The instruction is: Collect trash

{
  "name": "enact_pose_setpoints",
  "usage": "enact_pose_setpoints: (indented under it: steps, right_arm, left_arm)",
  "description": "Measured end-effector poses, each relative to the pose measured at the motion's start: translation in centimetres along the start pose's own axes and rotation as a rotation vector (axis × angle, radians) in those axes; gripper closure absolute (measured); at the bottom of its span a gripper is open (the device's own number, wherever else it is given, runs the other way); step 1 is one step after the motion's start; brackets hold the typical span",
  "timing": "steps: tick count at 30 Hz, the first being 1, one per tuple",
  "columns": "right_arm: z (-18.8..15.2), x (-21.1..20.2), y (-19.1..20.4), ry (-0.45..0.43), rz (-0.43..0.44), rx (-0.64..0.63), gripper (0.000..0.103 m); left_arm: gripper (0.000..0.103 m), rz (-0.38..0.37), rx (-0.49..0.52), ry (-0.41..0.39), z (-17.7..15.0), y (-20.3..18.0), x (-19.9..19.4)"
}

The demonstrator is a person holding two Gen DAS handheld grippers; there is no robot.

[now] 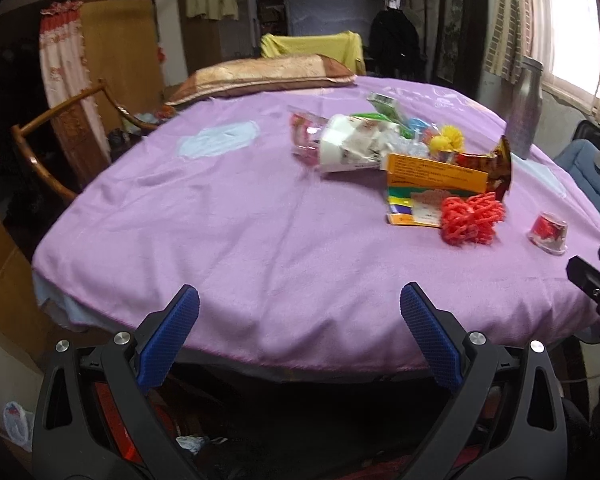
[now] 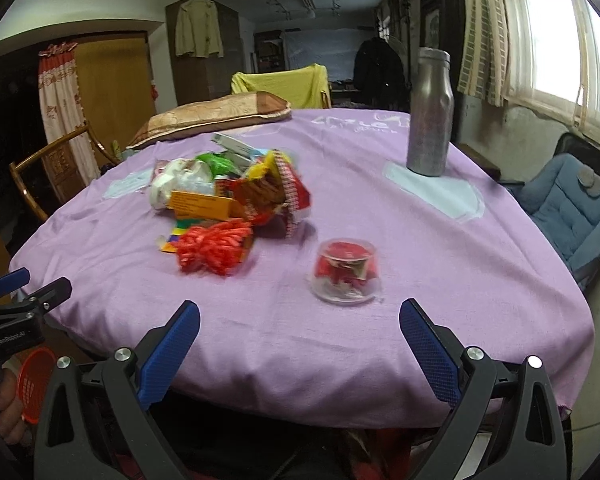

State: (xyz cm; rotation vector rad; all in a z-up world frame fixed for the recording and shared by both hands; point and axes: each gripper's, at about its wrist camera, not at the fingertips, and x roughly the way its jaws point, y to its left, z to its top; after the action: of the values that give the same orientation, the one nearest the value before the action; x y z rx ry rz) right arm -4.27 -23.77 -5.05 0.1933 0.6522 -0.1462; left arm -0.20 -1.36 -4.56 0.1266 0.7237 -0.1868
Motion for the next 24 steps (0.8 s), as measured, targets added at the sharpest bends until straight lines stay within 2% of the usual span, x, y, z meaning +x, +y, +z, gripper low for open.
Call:
enact_pose_setpoints:
  steps: [8,10,12,15,17,20,24]
  right_arm:
    - [1.0,1.8,-4.0,0.0,-0.016,0.089,0.005]
    - [1.3,2.0,-4.7,-0.011,-0.024,0.103,0.005]
    - [1.5,2.2,-5.7,-0.022,-0.038,0.117,0.005]
    - [1.8,2.4,-6.8,-0.026,-0.053,0.143,0.005]
    - [2.0,2.8,-7.3,-0.021,-0.046,0.164,0.005]
    - [2.4,3.6,-7.5,-0.01,-0.028,0.171,0.005]
    - [2.7,4.3,-6.8,-0.006,0.005,0.144,0.005]
  left_arm:
    - [0.006,-0.168,0.085,0.033,5.2,-5.1,3.8]
    - [0.006,-0.231,0.093,0.066,6.5,-6.5,5.3]
    - [0.006,-0.279,0.1,0.098,7.3,-8.1,6.7]
    - [0.006,-0.312,0.131,0.127,7.4,-10.1,8.2]
    - [0.006,-0.306,0.157,0.142,7.0,-11.0,8.7]
    - [0.006,-0.206,0.181,0.158,6.7,-10.6,9.9]
    - [0.006,-0.084,0.101,0.12,6.2,-4.8,8.8]
